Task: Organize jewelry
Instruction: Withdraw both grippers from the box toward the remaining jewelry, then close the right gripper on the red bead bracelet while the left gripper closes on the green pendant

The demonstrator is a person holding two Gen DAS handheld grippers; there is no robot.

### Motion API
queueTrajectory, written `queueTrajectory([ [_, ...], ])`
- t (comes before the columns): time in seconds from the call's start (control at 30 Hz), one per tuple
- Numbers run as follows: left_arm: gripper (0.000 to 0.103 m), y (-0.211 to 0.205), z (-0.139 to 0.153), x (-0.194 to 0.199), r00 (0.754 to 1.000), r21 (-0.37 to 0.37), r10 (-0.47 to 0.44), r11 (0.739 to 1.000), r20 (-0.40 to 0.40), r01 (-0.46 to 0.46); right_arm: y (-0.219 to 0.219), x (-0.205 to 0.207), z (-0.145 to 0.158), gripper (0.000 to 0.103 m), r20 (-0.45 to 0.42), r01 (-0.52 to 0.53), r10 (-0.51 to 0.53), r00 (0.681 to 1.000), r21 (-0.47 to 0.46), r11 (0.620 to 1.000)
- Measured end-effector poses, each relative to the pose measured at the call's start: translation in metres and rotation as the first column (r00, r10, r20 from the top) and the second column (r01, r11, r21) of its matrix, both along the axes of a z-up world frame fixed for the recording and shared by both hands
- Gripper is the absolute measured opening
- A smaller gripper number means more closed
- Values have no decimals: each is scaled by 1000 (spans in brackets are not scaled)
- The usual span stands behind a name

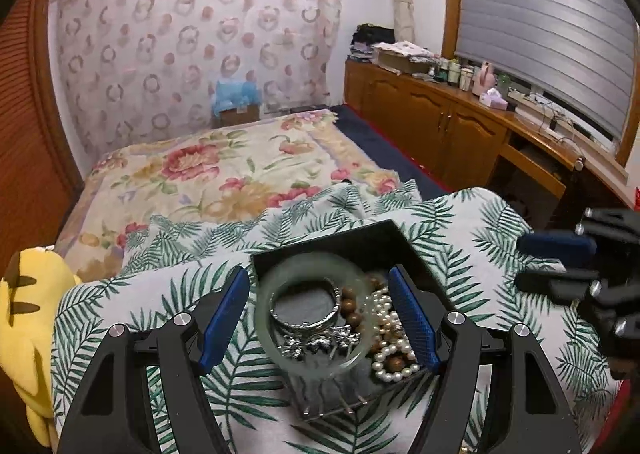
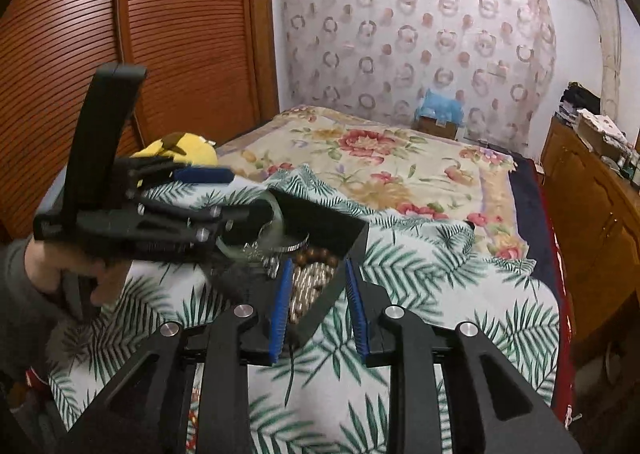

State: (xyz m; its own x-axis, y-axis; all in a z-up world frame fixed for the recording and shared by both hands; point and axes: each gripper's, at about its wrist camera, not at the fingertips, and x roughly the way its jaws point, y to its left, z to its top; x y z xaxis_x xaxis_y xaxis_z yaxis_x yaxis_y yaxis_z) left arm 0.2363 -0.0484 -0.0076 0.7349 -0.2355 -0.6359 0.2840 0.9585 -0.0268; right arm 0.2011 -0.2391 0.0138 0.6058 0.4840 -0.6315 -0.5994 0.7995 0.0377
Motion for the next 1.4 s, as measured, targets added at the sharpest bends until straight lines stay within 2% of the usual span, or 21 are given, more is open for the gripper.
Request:
queueTrajectory([
  [0.2,70,-4,7,-13,1000,10,-12,1000,18,12,-3,-26,-16,29,-24,-35,35,999,13,999],
  [0.47,70,4,9,-60,998,10,-44,999,47,44,12,-65,-50,29,-80,-111,111,991,2,994],
  [0.9,70,21,-36,-110,999,-15,-38,999,-39,37,34,-103,-94,29,-181,-200,184,966,-73,977],
  [1.0,70,20,-50,-116,997,-14,-42,999,-69,41,38,-109,-97,29,-179,-211,190,965,-102,972],
  [1.07,70,20,-56,-118,996,-16,-40,999,-83,39,39,-111,-97,25,-175,-210,189,966,-113,971],
  [1.13,70,20,-61,-120,994,-17,-40,999,-98,39,41,-113,-97,13,-168,-210,187,968,-132,969],
  [1.2,70,18,-65,-122,993,-16,-40,999,-109,39,41,-116,-97,8,-152,-212,189,970,-152,965],
  [1.37,68,10,-72,-127,989,-20,-72,997,-131,70,31,-121,-90,7,-133,-207,189,973,-135,969],
  [1.4,63,8,-72,-127,988,-20,-80,997,-135,78,27,-122,-87,7,-128,-200,184,975,-124,972],
])
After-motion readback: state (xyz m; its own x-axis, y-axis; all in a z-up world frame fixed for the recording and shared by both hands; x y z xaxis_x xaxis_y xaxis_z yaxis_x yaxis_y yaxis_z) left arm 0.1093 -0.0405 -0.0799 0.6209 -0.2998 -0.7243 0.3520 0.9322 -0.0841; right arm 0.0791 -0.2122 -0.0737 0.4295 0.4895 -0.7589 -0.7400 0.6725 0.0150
